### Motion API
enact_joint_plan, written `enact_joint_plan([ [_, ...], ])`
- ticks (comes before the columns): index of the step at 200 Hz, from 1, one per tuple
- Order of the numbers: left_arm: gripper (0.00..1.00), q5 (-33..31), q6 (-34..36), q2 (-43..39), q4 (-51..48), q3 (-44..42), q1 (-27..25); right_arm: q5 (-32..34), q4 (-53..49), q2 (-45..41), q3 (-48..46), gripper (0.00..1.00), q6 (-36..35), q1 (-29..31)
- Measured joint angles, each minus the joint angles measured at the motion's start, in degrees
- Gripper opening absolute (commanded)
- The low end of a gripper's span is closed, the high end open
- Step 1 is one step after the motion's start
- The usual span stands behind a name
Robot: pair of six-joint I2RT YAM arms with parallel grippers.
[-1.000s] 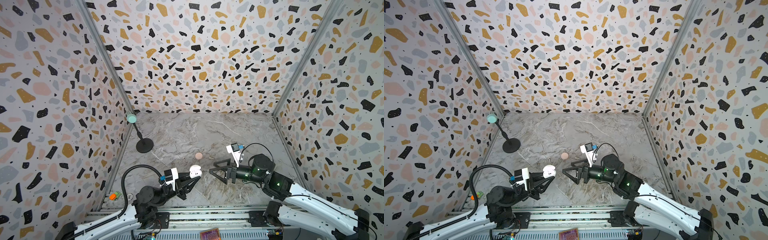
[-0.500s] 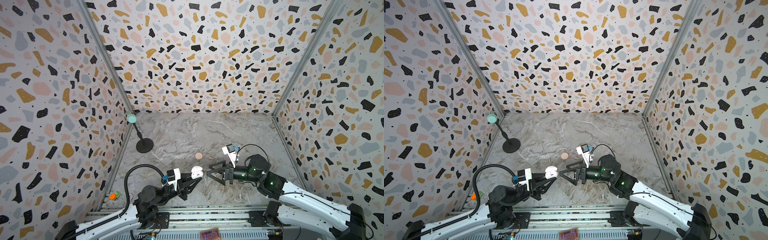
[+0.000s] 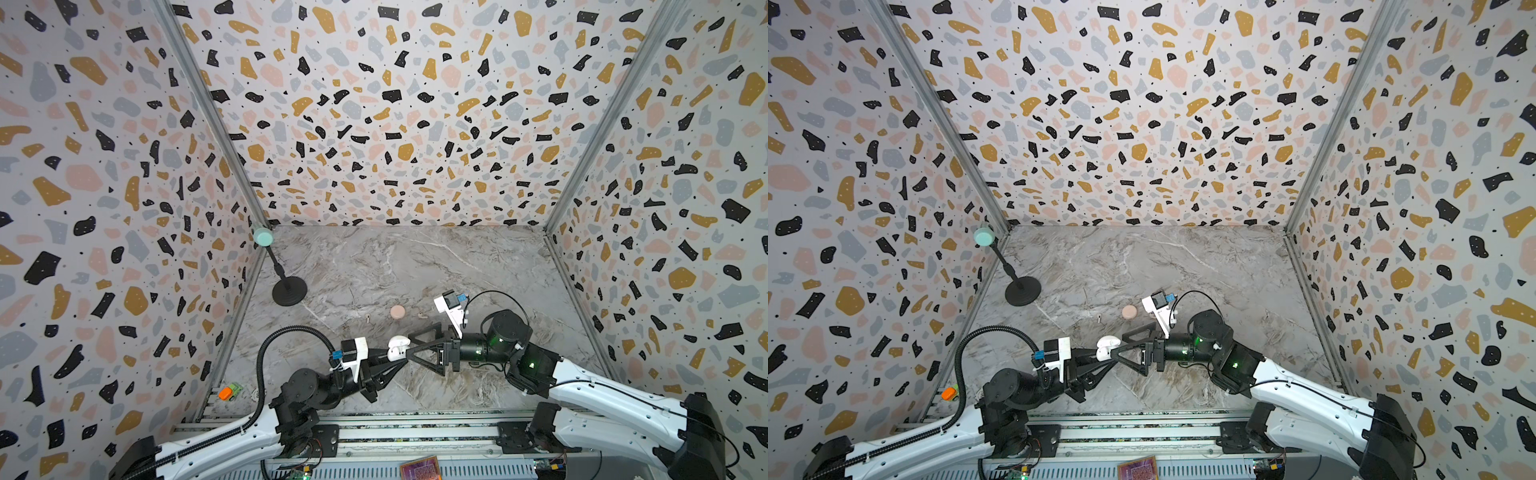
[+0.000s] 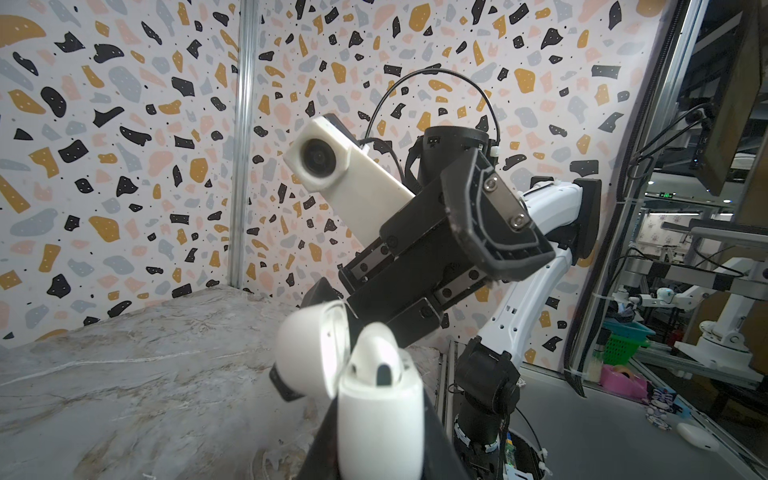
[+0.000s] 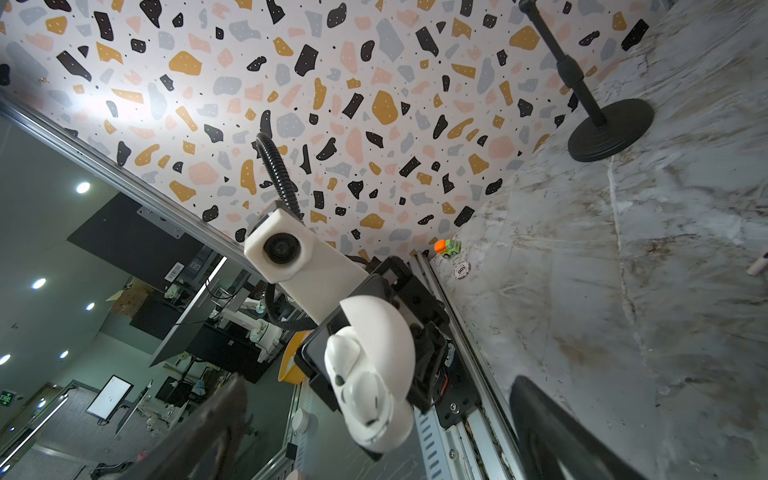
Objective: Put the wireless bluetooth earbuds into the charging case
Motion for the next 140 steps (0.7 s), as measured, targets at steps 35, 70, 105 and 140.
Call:
enact_joint_plan([
  [35, 0.0, 0.39, -0.42, 0.7, 0.02, 0.0, -0.04, -0.26, 0.85, -0.02, 0.24, 0.99, -1.92, 1.95],
  [70, 0.0, 0.98, -0.61, 1.2, 0.0, 0.0, -0.04, -0.52, 1.18, -0.79, 0.26, 0.99, -3.08, 2.6],
  [105, 0.0, 1.49, -0.61, 1.22, 0.46, 0.0, -0.07, -1.07, 0.96, -2.4, 0.26, 0.99, -3.85, 2.78],
  [140, 0.0, 1.62, -0.74, 1.22, 0.5, 0.0, -0.11, -2.47, 0.98, -5.44, 0.26, 0.99, -4.94, 2.82],
])
